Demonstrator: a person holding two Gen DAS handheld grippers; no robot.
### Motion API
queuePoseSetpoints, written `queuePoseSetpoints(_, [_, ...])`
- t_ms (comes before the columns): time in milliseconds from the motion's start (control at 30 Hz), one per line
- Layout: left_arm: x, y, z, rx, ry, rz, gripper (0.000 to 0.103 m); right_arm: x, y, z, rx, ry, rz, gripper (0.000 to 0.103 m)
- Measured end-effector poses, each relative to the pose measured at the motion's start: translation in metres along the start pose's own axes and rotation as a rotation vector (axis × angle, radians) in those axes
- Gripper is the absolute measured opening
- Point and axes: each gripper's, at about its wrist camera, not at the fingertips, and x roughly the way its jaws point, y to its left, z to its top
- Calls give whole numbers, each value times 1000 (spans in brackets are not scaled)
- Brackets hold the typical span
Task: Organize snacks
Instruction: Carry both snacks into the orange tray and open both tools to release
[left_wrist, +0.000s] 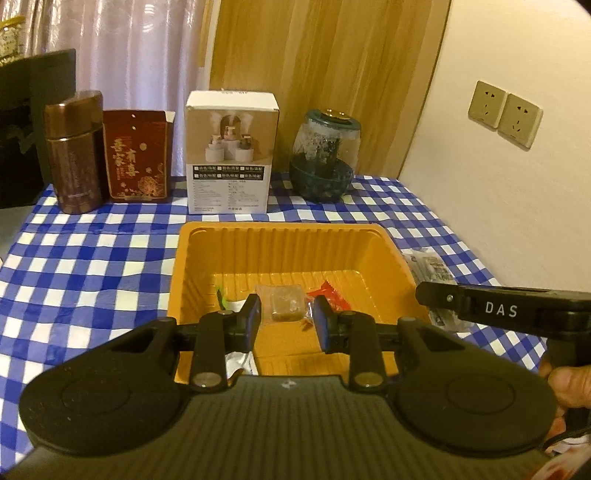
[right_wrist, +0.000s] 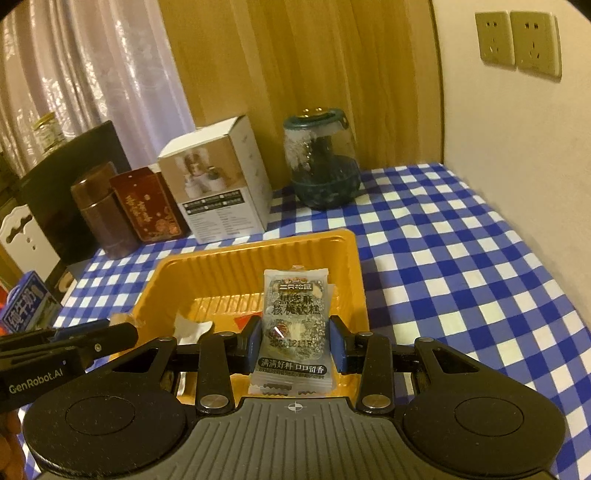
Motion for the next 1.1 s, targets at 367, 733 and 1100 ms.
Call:
queuePoseSetpoints(367, [36,2,5,-42,45,-29,37,16,-10,3,27,14,-1,39])
queuePoseSetpoints(733, [24,13,1,-53,34,2,37,16,-13,4,42,18,6,39])
queuePoseSetpoints(1100, [12,17,-4,-59,25,0,42,19,-3,11,30,-16,48,60])
